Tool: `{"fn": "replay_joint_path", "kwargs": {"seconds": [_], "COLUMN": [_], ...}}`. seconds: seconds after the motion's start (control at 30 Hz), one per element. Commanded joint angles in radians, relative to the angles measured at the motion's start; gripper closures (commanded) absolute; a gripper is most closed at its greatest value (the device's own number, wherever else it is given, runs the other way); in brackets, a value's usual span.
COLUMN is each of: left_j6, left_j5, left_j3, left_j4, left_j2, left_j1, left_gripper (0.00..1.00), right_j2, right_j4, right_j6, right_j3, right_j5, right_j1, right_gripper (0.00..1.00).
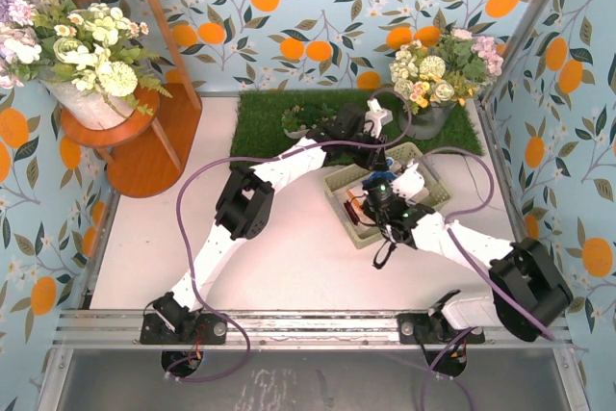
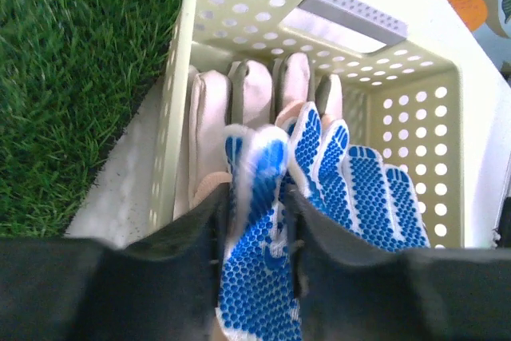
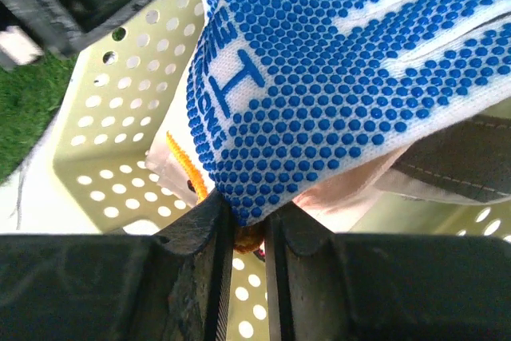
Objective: Put the gloves into the storage basket
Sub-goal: Place the glove in the bin.
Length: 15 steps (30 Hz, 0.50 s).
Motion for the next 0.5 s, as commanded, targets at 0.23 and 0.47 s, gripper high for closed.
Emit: {"fn": "replay_joint_path", "kwargs": {"seconds": [0.23,0.47], "left_j6": [0.068,0.086], "left_j5": [-0.099,-0.183], "left_j3": [-0.128,-0.267], "left_j4": [0.103,0.147], "left_j2": [-0.294,-0.435], "left_j1": [0.004,0.005], "left_gripper": [0.24,0.12], "right_j2": [-0.132,-0.193], "right_j4": [0.244,0.361], "right_j6": [0.221,0.286], "right_j3": [-0.142,-0.216], "right_j5": [-0.082,-0.11], "right_j1": [-0.04,-0.048], "right_gripper": [0.98,1.0]}}
